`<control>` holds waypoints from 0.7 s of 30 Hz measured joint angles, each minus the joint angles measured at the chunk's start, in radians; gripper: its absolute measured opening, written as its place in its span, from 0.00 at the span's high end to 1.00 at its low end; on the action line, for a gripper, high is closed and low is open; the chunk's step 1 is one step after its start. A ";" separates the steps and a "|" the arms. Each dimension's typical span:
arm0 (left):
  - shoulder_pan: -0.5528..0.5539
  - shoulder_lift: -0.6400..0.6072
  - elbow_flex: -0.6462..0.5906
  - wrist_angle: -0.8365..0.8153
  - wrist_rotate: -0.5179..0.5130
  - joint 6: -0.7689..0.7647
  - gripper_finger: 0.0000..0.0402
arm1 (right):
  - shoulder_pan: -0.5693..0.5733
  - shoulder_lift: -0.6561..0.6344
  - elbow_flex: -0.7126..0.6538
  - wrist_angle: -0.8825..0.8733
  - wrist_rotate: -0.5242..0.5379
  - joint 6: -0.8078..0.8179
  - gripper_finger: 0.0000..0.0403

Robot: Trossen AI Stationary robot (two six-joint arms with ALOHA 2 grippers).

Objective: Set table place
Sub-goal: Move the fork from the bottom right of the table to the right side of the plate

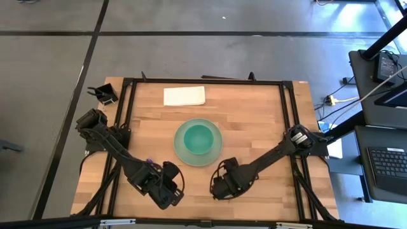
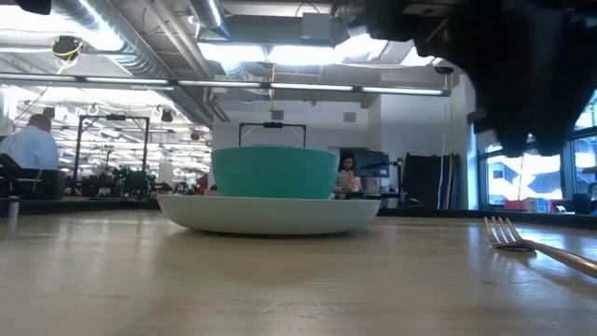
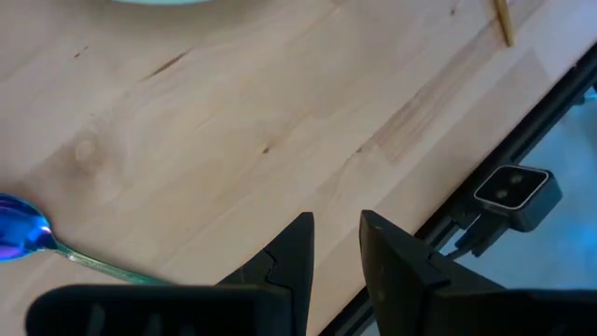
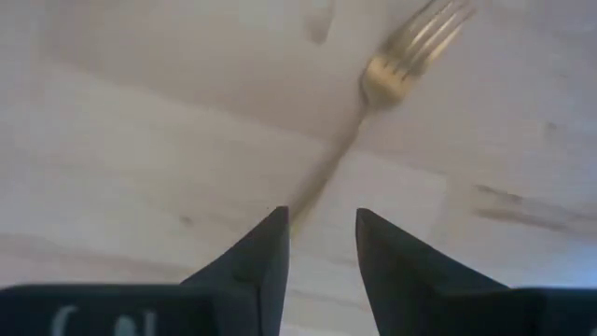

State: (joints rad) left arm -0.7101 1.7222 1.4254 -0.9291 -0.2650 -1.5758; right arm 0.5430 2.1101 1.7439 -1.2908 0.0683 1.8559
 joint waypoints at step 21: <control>-0.002 0.000 0.000 0.003 0.009 0.016 0.79 | 0.039 0.081 0.000 -0.001 0.044 0.197 0.69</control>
State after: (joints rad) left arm -0.7120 1.7218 1.4254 -0.9260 -0.2563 -1.5598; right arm 0.5818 2.1914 1.7434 -1.2914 0.1127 2.0527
